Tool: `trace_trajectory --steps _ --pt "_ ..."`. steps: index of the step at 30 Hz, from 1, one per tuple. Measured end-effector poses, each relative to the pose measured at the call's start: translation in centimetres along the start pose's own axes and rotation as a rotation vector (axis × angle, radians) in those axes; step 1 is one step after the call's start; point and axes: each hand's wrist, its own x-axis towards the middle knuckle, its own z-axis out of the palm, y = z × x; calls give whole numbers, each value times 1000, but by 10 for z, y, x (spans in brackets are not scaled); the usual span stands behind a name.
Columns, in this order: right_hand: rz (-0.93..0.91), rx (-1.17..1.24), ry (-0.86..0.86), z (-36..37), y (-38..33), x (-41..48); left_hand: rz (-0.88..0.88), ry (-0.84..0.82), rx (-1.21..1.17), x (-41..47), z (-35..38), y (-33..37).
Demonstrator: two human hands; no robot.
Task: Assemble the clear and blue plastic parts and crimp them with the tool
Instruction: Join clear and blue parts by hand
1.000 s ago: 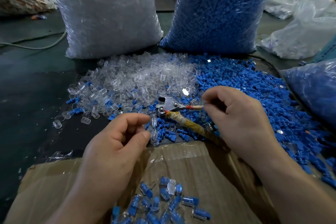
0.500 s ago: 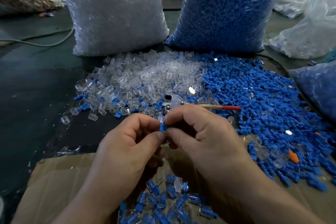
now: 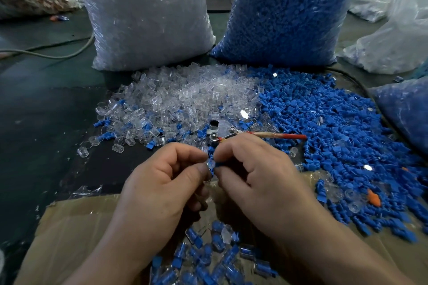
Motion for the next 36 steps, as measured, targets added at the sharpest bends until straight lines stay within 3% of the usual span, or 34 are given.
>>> trace_trajectory --steps 4,13,18,21,25,36 --pt "70 216 78 -2 1 0 9 13 17 0 -1 0" --pt "-82 -47 28 1 -4 -1 60 -29 1 -2 -1 5" --pt "-156 -128 -25 2 -3 -2 67 45 114 2 -3 1" --pt "0 -448 -24 -5 7 3 68 87 119 3 -2 -1" --pt "302 -667 -222 -20 28 11 62 77 115 1 -4 3" --pt "293 -684 -318 -34 39 14 -38 74 -126 4 -5 10"
